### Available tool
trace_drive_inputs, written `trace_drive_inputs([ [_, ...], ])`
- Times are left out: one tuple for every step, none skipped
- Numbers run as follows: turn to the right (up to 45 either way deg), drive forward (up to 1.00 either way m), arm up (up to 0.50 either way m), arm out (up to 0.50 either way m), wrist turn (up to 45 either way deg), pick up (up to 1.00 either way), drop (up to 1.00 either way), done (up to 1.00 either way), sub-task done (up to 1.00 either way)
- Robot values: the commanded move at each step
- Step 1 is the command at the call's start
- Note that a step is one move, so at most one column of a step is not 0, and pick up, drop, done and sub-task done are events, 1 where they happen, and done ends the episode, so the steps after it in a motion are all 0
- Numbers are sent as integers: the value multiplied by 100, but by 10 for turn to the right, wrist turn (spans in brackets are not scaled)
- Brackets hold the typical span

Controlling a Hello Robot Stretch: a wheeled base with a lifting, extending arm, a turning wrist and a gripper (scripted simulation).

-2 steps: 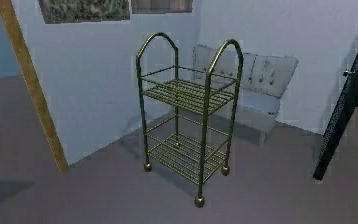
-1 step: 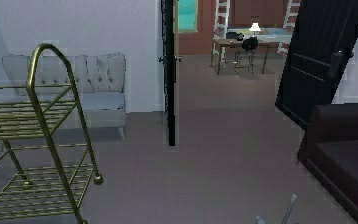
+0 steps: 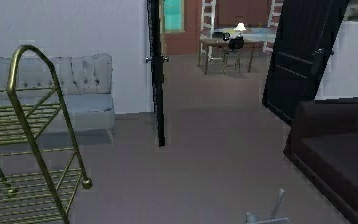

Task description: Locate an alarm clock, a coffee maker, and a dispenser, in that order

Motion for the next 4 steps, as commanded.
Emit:
trace_drive_inputs([
  [0,90,0,0,0,0,0,0,0],
  [270,0,0,0,0,0,0,0,0],
  [0,95,0,0,0,0,0,0,0],
  [450,0,0,0,0,0,0,0,0],
])
